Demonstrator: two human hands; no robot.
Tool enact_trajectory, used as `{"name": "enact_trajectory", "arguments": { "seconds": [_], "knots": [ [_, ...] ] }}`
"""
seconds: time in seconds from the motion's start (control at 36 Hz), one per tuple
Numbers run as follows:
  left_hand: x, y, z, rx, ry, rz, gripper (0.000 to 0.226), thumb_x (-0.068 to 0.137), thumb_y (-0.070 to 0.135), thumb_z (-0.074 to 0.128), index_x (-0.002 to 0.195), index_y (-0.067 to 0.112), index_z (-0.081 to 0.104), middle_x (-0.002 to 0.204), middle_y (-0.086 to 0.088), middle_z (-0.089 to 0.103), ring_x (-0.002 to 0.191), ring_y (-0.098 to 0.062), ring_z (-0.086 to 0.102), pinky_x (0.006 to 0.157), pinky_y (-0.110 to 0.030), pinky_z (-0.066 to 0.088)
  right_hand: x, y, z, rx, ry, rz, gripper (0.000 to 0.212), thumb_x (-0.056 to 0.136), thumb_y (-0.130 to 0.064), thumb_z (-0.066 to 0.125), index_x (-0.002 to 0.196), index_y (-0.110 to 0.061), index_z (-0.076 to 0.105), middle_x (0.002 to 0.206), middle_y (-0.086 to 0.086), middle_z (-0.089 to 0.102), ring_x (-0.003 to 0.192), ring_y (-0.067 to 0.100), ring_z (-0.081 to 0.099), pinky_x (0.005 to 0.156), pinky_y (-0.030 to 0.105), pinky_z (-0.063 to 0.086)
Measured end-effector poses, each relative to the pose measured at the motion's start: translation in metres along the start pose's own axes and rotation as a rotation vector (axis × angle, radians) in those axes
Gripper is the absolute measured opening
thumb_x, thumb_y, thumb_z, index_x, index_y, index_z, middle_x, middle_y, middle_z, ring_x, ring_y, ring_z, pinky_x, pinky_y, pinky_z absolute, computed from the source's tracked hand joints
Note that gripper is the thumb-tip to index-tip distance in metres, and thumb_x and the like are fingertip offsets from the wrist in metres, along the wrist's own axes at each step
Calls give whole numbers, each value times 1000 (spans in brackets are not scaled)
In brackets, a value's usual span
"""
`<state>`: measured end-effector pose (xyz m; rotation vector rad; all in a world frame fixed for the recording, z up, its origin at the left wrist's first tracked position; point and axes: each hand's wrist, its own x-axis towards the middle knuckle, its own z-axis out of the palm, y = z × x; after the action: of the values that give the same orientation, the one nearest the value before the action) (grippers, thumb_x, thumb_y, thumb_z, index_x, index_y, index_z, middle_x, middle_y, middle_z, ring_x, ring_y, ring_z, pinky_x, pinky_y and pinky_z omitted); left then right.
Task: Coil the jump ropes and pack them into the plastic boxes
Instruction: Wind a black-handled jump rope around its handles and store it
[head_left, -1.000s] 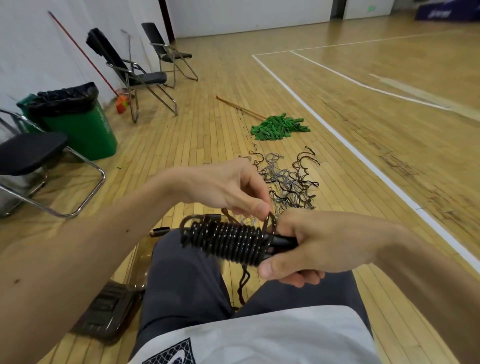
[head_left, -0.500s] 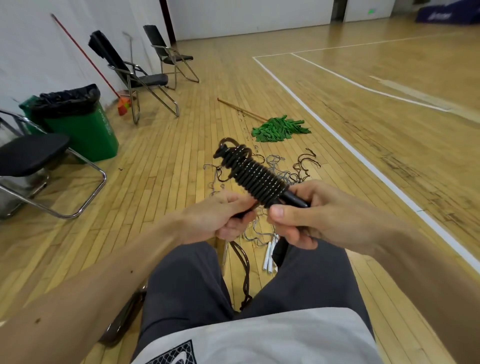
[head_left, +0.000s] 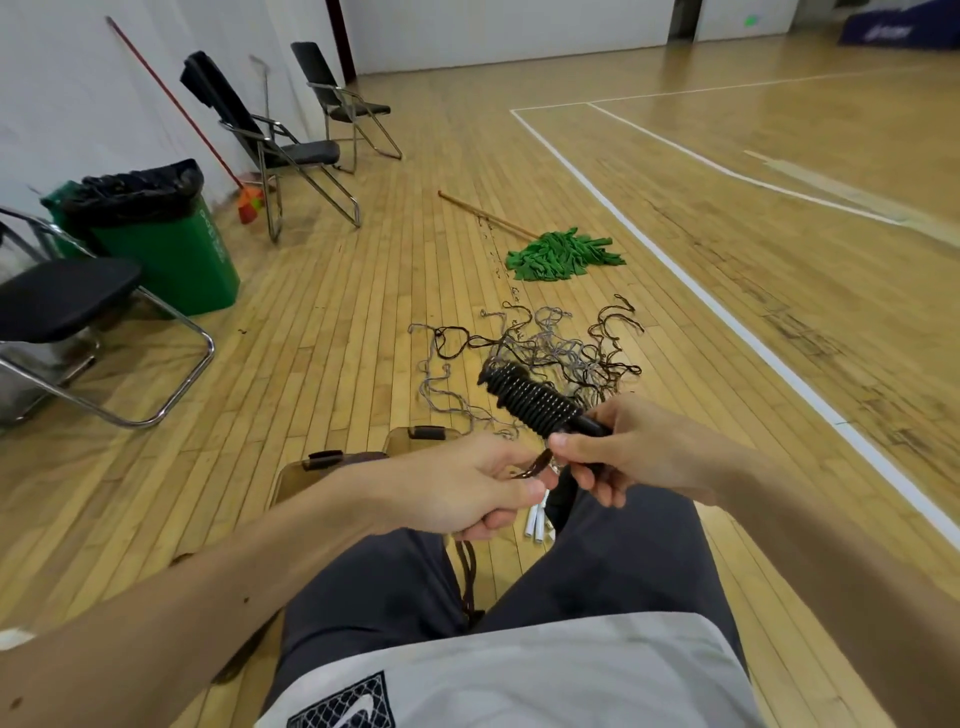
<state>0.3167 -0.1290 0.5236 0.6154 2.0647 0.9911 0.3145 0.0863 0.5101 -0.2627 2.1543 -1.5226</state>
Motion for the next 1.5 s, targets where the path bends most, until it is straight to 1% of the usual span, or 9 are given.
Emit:
{"name": "enact_trajectory", "arguments": {
  "seconds": [0.22,0.53,0.69,0.89,1.0,1.17,1.33,1.42,1.5],
  "knots": [
    [-8,19,-5,661,99,-21,28,103,33,50,89,11,61,69,-7,62,57,-14,52,59,-41,46,4,-1,8,-142,-87,148,28,98,-28,65,85,-3,61,63,4,63,54,17,60,53,24,51],
    [-6,38,-8,978,180,163,23,91,39,70,98,18,71,75,12,54,77,-10,52,79,-35,51,2,-1,12,-341,-278,210,27,99,-27,65,80,-7,59,63,0,62,53,14,59,53,24,51],
    [2,54,-19,824,148,251,32,71,44,86,84,17,73,63,18,49,68,3,52,60,-12,40,-3,-7,21,-491,-375,169,26,99,-27,65,80,-11,58,63,-4,61,56,14,58,56,22,50],
    [9,50,-25,514,28,187,25,67,32,91,73,15,74,57,9,63,61,-20,63,62,-37,52,-18,-24,30,-606,-441,69,27,97,-36,65,81,-16,59,67,-7,59,58,9,57,58,20,51],
    [14,39,-27,311,-37,149,19,70,20,90,76,12,73,63,2,67,58,-23,57,56,-30,46,-21,-23,35,-654,-405,2,57,90,-60,64,100,-4,63,73,4,65,60,12,60,67,31,57],
    [18,14,-35,5,-96,190,23,72,29,88,76,21,67,71,-11,62,56,-21,48,53,-32,36,-20,-18,36,-437,-325,-115,53,99,-48,57,90,4,61,62,0,59,54,14,52,58,19,44],
    [22,4,-37,-261,-123,282,19,76,55,74,78,36,73,69,12,68,58,1,60,53,-11,46,-18,-20,37,-202,-252,-191,38,91,-48,64,65,-20,63,60,-1,58,54,15,49,53,23,40],
    [27,-5,-35,-424,-94,308,23,72,53,82,77,30,76,70,7,71,58,-2,65,50,-13,50,-13,-19,37,-83,-219,-195,55,88,-49,66,79,5,63,62,3,57,55,14,51,53,21,42],
    [30,-7,-32,-462,-33,352,27,66,53,86,74,28,77,70,4,73,59,-5,68,52,-16,52,-11,-14,40,20,-235,-175,47,90,-39,69,79,5,58,64,6,56,57,15,52,55,23,44]
  ]
}}
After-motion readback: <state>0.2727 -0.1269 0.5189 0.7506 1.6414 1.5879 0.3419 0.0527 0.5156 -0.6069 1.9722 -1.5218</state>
